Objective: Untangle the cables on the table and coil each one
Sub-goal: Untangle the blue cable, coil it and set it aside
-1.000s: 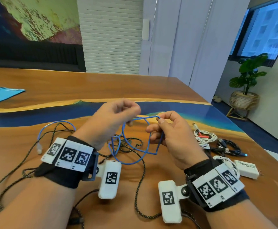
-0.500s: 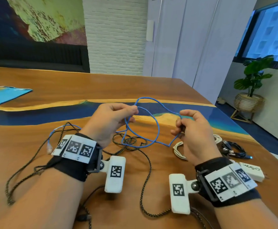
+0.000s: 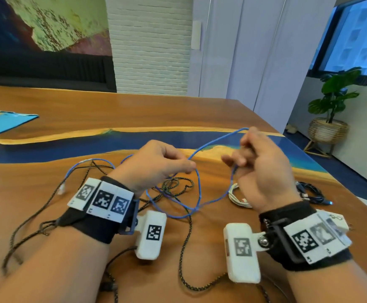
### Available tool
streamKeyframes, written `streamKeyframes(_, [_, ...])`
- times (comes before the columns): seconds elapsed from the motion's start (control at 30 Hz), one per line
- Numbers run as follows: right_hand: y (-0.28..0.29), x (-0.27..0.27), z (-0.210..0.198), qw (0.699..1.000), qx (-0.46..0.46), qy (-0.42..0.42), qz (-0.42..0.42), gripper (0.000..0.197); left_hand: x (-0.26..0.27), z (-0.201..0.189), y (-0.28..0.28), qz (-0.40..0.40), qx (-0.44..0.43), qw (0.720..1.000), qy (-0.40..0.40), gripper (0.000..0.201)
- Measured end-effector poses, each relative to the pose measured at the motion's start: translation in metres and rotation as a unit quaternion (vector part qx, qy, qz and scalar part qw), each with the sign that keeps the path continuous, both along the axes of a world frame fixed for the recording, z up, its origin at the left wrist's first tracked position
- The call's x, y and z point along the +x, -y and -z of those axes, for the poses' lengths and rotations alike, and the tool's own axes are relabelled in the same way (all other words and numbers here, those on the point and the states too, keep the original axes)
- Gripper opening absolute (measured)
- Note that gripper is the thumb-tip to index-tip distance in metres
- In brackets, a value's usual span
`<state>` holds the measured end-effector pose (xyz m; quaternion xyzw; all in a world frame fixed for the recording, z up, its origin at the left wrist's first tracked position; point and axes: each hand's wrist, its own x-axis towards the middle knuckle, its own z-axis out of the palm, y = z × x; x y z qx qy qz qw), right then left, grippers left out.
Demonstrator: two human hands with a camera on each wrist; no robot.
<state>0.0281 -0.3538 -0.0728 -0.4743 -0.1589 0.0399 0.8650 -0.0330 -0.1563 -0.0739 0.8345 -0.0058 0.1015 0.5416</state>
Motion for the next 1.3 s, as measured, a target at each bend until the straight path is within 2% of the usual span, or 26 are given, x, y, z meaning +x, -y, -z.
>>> streamKeyframes(0.07, [0.008,0.007,-0.004,0.996,0.077,-0.038,0.039,0.034,0.001,0.002,-0.002,-0.003,0.020,1.000,-0.013,0.026])
streamKeyframes(0.1, [0.012,0.011,-0.004,0.993,0.084,-0.058,0.065,0.033,0.001,0.002,-0.004,-0.016,0.023,1.000,-0.012,0.031])
streamKeyframes(0.13, [0.014,0.014,-0.002,0.990,0.072,-0.081,0.086,0.031,0.001,0.001,-0.005,-0.032,0.022,0.999,-0.004,0.035])
streamKeyframes(0.23, [0.014,0.020,0.002,0.984,-0.045,-0.121,0.125,0.025,-0.001,-0.001,-0.006,-0.060,0.007,0.998,0.037,0.036])
streamKeyframes(0.3, [0.014,0.018,0.004,0.973,-0.144,-0.081,0.158,0.046,0.001,0.000,-0.007,-0.062,0.026,0.997,0.046,0.036])
streamKeyframes(0.4, [0.011,0.008,0.002,0.948,-0.237,0.093,0.190,0.061,0.003,0.004,-0.006,-0.050,0.080,0.995,0.032,0.033])
streamKeyframes(0.43, [0.008,0.005,0.003,0.940,-0.260,0.151,0.165,0.060,0.003,0.004,-0.005,-0.042,0.085,0.995,0.024,0.030])
streamKeyframes(0.5, [-0.001,0.000,0.009,0.920,-0.322,0.214,0.061,0.056,0.002,0.003,-0.001,-0.019,0.088,0.996,0.021,0.025])
streamKeyframes(0.57, [-0.010,-0.004,0.017,0.887,-0.395,0.236,-0.033,0.043,-0.001,0.000,0.004,0.005,0.090,0.996,0.025,0.022])
streamKeyframes(0.63, [-0.012,-0.007,0.021,0.869,-0.426,0.246,-0.055,0.022,-0.003,-0.003,0.002,0.011,0.090,0.995,0.029,0.023])
streamKeyframes(0.7, [-0.009,-0.005,0.019,0.878,-0.418,0.233,-0.018,0.012,-0.004,-0.006,-0.005,0.005,0.091,0.995,0.038,0.032])
streamKeyframes(0.77, [-0.004,0.000,0.015,0.913,-0.360,0.192,0.026,0.019,-0.004,-0.005,-0.014,-0.015,0.095,0.994,0.047,0.041])
streamKeyframes(0.83, [0.001,0.005,0.010,0.974,-0.200,0.103,0.026,0.018,-0.004,-0.006,-0.022,-0.040,0.092,0.994,0.034,0.040])
streamKeyframes(0.87, [0.004,0.007,0.006,0.992,-0.110,0.060,0.030,0.017,-0.004,-0.006,-0.026,-0.059,0.088,0.994,0.026,0.041])
streamKeyframes(0.9, [0.010,0.011,0.003,0.998,-0.041,0.025,0.041,0.017,-0.003,-0.006,-0.030,-0.083,0.087,0.992,0.025,0.044])
streamKeyframes(0.97, [0.019,0.017,-0.002,0.998,-0.010,-0.010,0.069,0.019,-0.002,-0.005,-0.039,-0.132,0.070,0.987,0.051,0.047])
streamKeyframes(1.03, [0.020,0.021,0.000,0.997,-0.050,-0.019,0.064,0.022,0.000,-0.004,-0.042,-0.166,0.013,0.982,0.092,0.048])
streamKeyframes(1.13, [0.014,0.019,0.008,0.981,-0.186,-0.003,0.056,0.046,0.000,-0.006,-0.035,-0.181,-0.018,0.974,0.135,0.045])
streamKeyframes(1.23, [0.013,0.010,0.005,0.923,-0.351,0.120,0.106,0.061,0.001,-0.003,-0.029,-0.147,0.014,0.977,0.155,0.042])
streamKeyframes(1.3, [0.014,0.006,0.001,0.903,-0.369,0.191,0.113,0.067,0.000,-0.002,-0.024,-0.111,0.034,0.982,0.150,0.039])
